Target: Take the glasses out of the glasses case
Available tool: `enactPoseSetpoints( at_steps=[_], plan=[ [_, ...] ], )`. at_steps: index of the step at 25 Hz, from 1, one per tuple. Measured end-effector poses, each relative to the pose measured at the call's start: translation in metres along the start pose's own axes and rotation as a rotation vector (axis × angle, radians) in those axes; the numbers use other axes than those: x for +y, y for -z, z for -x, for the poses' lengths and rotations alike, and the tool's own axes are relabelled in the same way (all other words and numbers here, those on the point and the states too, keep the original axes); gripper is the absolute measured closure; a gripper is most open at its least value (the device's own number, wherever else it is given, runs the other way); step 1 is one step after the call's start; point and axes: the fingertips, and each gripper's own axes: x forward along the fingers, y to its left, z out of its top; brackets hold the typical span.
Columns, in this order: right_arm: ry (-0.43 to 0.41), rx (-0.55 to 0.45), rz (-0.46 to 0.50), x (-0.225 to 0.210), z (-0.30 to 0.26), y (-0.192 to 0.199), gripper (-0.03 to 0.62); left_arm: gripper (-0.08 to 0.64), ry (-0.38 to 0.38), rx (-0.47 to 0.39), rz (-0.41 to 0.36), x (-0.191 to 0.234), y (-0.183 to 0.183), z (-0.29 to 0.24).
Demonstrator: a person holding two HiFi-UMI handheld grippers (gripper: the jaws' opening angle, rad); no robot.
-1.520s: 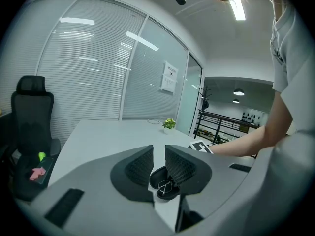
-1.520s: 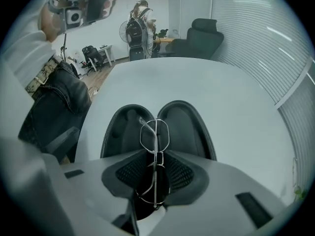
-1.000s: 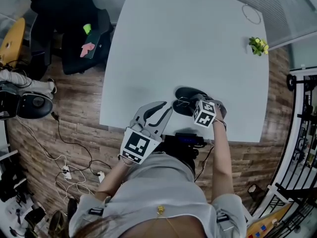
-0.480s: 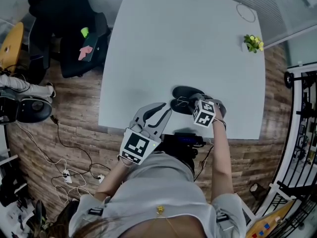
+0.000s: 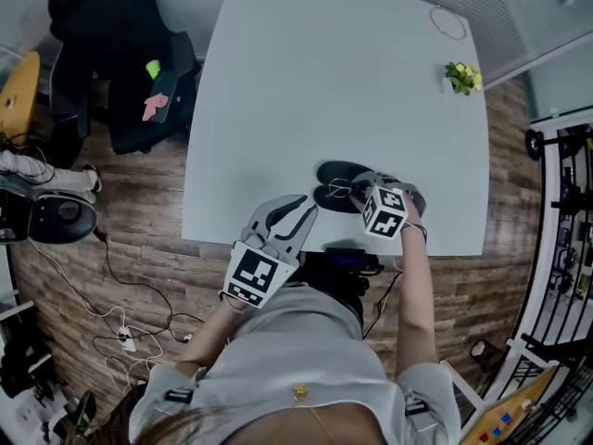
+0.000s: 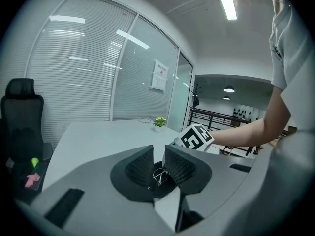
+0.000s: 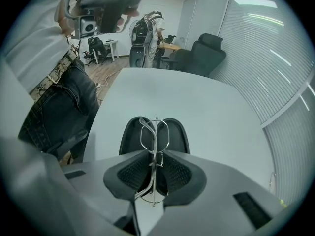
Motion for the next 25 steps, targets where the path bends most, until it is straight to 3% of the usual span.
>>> enactPoseSetpoints(
  at_steps=[25],
  plan=[
    [0.073,-0.059,0.013,0.002,0.090,-0.044,0.497,0.471,0.029,0.028,-0.040,-0.005,0.014,-0.002]
  ],
)
